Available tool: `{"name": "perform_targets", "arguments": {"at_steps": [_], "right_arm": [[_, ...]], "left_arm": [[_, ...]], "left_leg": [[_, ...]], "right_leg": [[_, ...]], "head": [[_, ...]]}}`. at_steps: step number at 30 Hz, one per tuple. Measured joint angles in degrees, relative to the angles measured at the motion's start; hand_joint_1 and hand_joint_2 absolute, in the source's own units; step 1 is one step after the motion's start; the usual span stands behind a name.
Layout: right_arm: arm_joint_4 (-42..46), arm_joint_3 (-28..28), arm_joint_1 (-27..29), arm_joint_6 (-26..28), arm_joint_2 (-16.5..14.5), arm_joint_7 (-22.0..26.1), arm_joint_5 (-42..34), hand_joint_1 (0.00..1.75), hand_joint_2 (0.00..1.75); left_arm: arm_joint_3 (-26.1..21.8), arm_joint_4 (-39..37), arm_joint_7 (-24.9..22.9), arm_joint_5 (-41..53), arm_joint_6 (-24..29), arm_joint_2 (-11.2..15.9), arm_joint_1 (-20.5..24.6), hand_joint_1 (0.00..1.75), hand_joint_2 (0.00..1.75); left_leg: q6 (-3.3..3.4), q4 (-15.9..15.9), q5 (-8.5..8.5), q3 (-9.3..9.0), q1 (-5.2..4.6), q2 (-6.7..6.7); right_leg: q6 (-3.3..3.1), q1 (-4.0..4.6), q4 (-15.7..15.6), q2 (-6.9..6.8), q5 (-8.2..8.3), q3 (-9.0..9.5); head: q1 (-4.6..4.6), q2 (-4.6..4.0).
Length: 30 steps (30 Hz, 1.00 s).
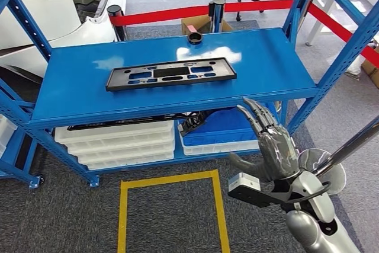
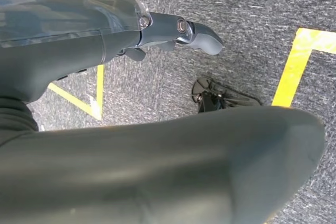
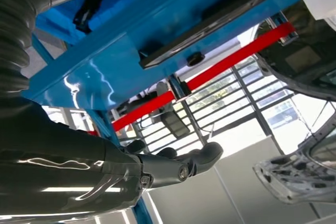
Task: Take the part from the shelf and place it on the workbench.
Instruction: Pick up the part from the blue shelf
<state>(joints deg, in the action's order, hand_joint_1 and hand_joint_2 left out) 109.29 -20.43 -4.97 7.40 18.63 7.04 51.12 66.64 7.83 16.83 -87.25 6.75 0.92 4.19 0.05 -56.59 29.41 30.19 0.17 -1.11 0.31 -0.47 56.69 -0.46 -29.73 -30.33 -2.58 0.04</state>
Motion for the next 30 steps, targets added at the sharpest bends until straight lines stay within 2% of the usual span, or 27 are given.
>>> {"name": "perform_targets", "arguments": {"at_steps": [7,10,12,14,16,17,18,19,21,22,23,25,27,28,30], "right_arm": [[-0.58,0.55,1.17,0.13,-0.01,0.01,0.45,0.0,1.75],[-0.57,0.59,1.24,0.16,-0.01,0.02,0.56,0.0,1.75],[-0.54,0.68,1.27,0.22,-0.01,0.03,0.57,0.0,1.75],[-0.52,0.8,1.24,0.29,-0.01,0.04,0.57,0.0,1.75],[-0.56,0.9,1.37,0.31,-0.01,0.03,0.57,0.0,1.75],[-0.59,0.92,1.49,0.31,-0.01,0.02,0.58,0.0,1.75],[-0.6,0.93,1.56,0.31,-0.01,0.02,0.58,0.0,1.75],[-0.61,0.95,1.6,0.31,-0.01,0.02,0.58,0.0,1.75],[-0.63,0.97,1.6,0.32,-0.01,0.02,0.58,0.0,1.75],[-0.66,0.97,1.57,0.32,-0.02,0.02,0.58,0.0,1.75],[-0.69,0.98,1.6,0.32,-0.02,0.01,0.58,0.0,1.75],[-0.73,0.98,1.71,0.33,-0.01,0.02,0.59,0.0,1.75],[-0.62,0.99,1.78,0.37,-0.02,0.03,0.61,0.0,1.75],[-0.56,0.99,1.69,0.37,-0.03,0.04,0.62,0.0,1.75],[-0.49,0.97,1.54,0.38,-0.08,0.04,0.65,0.0,1.75]], "left_arm": [[0.0,-0.09,0.08,0.0,0.0,0.0,0.0,0.0,0.0],[0.0,-0.15,0.15,0.0,0.0,0.01,0.02,0.0,0.0],[-0.01,-0.16,0.23,0.0,0.0,-0.04,0.03,0.0,0.0],[-0.01,-0.16,0.31,0.0,0.0,-0.09,0.05,0.0,0.0],[-0.01,-0.18,0.33,0.0,0.02,-0.09,0.02,0.0,0.0],[-0.02,-0.19,0.33,0.0,0.03,-0.09,-0.03,0.0,0.0],[-0.02,-0.2,0.33,0.0,0.03,-0.11,-0.07,0.0,0.0],[-0.02,-0.2,0.33,0.0,0.02,-0.13,-0.09,0.0,0.0],[-0.02,-0.23,0.33,0.0,0.01,-0.16,-0.07,0.0,0.0],[-0.02,-0.27,0.33,0.0,0.0,-0.16,-0.03,0.0,0.0],[-0.02,-0.31,0.33,0.0,0.0,-0.16,0.01,0.0,0.0],[-0.02,-0.37,0.34,0.0,0.0,-0.15,-0.01,0.0,0.0],[-0.02,-0.39,0.34,0.0,-0.01,-0.16,0.0,0.0,0.0],[-0.01,-0.4,0.34,0.0,-0.02,-0.19,0.09,0.0,0.0],[0.0,-0.41,0.35,0.0,-0.04,-0.23,0.34,0.0,0.0]], "left_leg": [[0.4,-0.5,0.21,0.26,-0.1,0.0],[1.18,-0.31,0.16,0.38,-0.2,0.01],[1.87,0.42,-0.18,-0.03,0.1,0.1],[2.24,0.86,-0.44,-0.45,0.44,0.19],[2.27,0.86,-0.43,-0.46,0.5,0.19],[2.21,0.83,-0.36,-0.5,0.52,0.18],[2.09,0.8,-0.24,-0.62,0.58,0.15],[1.9,0.77,-0.05,-0.87,0.68,0.1],[1.33,0.75,0.55,-1.68,0.93,-0.03],[0.99,0.7,0.84,-1.9,0.97,-0.08],[0.6,0.67,1.11,-1.95,0.95,-0.1],[-0.07,0.57,1.39,-1.9,0.84,-0.08],[-0.55,-0.13,1.86,-1.89,0.89,0.09],[-0.72,-1.62,2.54,-1.22,0.93,0.22],[-1.04,-8.19,5.27,2.43,0.95,0.48]], "right_leg": [[0.44,-0.11,-0.03,0.01,0.12,-0.02],[1.21,-0.21,0.24,0.03,0.75,-0.1],[1.74,-0.23,1.35,0.1,0.61,-0.42],[2.12,-0.3,5.35,0.23,-1.99,-2.3],[2.58,-0.47,12.64,0.3,-5.51,-6.08],[2.81,-0.59,15.31,0.29,-6.32,-7.68],[2.97,-0.68,16.06,0.28,-5.97,-8.41],[3.13,-0.76,14.47,0.27,-4.41,-8.03],[3.31,-0.87,6.95,0.33,0.28,-5.09],[3.13,-0.77,3.45,0.37,1.5,-3.84],[2.68,-0.66,1.35,0.42,2.2,-3.14],[1.46,-0.39,0.53,0.46,1.74,-3.08],[0.6,-0.57,0.55,0.44,1.75,-2.64],[0.26,-0.66,0.43,0.39,1.61,-2.27],[-0.35,-0.66,0.29,0.26,1.16,-1.65]], "head": [[0.0,0.0],[0.02,0.0],[0.05,0.0],[0.12,0.0],[0.16,0.0],[0.16,0.0],[0.15,0.0],[0.16,0.0],[0.16,0.0],[0.18,0.0],[0.18,0.0],[0.17,0.0],[0.1,0.0],[0.08,0.0],[0.02,0.0]]}}
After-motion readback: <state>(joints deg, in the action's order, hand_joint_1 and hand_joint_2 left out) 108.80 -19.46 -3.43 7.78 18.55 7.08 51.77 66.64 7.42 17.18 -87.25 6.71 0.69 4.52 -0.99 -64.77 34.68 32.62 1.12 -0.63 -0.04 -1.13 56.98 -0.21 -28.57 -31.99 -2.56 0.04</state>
